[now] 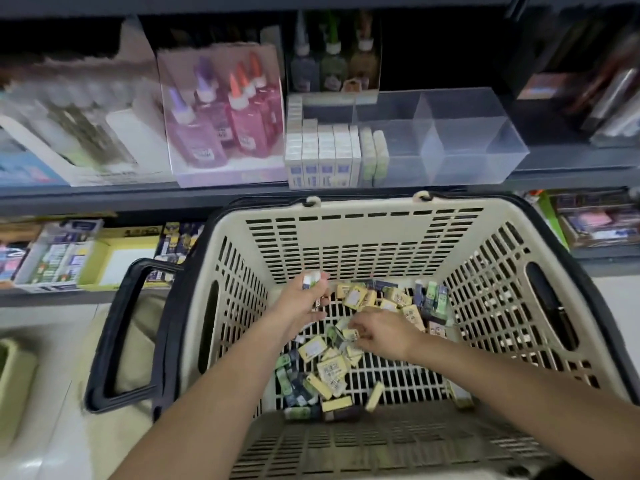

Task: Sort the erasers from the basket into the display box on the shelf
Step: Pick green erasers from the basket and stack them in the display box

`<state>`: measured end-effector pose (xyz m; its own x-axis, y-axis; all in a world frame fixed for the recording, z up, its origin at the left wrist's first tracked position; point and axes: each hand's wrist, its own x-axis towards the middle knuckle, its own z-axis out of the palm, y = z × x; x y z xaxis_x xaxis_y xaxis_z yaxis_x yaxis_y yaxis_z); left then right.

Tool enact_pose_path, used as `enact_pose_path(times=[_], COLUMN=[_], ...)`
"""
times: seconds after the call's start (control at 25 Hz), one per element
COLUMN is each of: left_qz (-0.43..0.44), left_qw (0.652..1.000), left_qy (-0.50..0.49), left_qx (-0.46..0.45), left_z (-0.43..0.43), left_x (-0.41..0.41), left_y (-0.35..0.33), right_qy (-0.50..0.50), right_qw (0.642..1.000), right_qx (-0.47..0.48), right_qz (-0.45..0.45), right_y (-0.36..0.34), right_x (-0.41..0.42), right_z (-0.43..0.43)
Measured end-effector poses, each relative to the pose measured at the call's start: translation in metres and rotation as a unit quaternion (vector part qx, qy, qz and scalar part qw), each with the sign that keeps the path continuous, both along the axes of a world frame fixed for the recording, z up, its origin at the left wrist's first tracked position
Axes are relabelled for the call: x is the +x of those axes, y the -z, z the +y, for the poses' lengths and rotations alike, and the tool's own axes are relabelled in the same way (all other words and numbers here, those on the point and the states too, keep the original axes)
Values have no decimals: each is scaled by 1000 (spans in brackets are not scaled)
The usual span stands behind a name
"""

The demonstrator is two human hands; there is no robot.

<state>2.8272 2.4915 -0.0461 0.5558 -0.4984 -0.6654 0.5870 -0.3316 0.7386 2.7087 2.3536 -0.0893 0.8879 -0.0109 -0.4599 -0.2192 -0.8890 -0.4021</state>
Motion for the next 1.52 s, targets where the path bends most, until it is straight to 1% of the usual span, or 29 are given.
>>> enact_pose_path(times=[0.16, 0.24, 0.28, 0.32, 0.4, 0.48, 0.52, 0.56, 0.6, 0.68, 0.72, 0.76, 0.84, 0.92, 0.96, 1.04, 1.12, 1.24, 1.32, 1.44, 1.48, 1.52], left_qz=[12, 18, 29, 45, 91, 149, 173, 179, 166, 101, 62, 21, -61, -120, -134, -131, -119, -108, -101, -107, -106, -104], left_qw=[999, 997, 996, 994, 989, 984, 982, 982, 984, 991, 993, 994, 995, 991, 990, 991, 992, 993, 993, 993, 992, 992], left_qy=[-26, -25, -20, -18, -30, -48, -55, -60, -64, -82, -92, -96, -67, -41, -37, -32, -30, -33, -40, -36, -37, -39], left_qx=[42, 70, 84, 97, 109, 79, 50, 23, 5, 16, 34, 44, 40, 42, 36, 11, -3, -27, -40, -46, -51, -54], left_z=[11, 14, 16, 18, 21, 21, 19, 15, 11, 3, 3, 7, 23, 44, 51, 60, 63, 66, 66, 66, 66, 66], left_x=[8, 8, 6, 4, 0, -2, -4, -5, -6, 3, 13, 26, 49, 57, 55, 45, 39, 40, 41, 41, 40, 40], left_y=[18, 25, 29, 33, 38, 36, 33, 28, 21, -1, -17, -35, -69, -90, -96, -96, -92, -89, -87, -88, -88, -88], right_qy=[-14, 7, 37, 78, 182, 256, 260, 246, 227, 212, 213, 206, 141, 18, -47, -160, -209, -206, -163, -82, -91, -128], right_qw=[994, 992, 992, 991, 983, 963, 957, 955, 954, 942, 936, 937, 964, 991, 995, 987, 976, 976, 985, 994, 991, 987], right_qx=[-111, -121, -115, -98, -18, 71, 108, 138, 163, 217, 241, 249, 202, 121, 78, -6, -54, -68, -58, 26, 31, 5], right_qz=[12, 25, 33, 36, 11, -49, -74, -94, -112, -142, -145, -136, -96, -56, -32, 13, 17, 6, 17, 71, 88, 93], right_y=[10, 9, 6, 5, 4, 4, 3, 1, 0, -1, -1, -1, 2, 8, 12, 18, 20, 22, 23, 23, 26, 28], right_x=[17, 25, 26, 26, 22, 18, 18, 21, 24, 33, 37, 40, 48, 59, 65, 74, 77, 70, 65, 58, 55, 51], right_z=[31, 37, 34, 28, 13, 8, 10, 14, 19, 27, 30, 33, 44, 65, 76, 93, 96, 80, 70, 81, 90, 100])
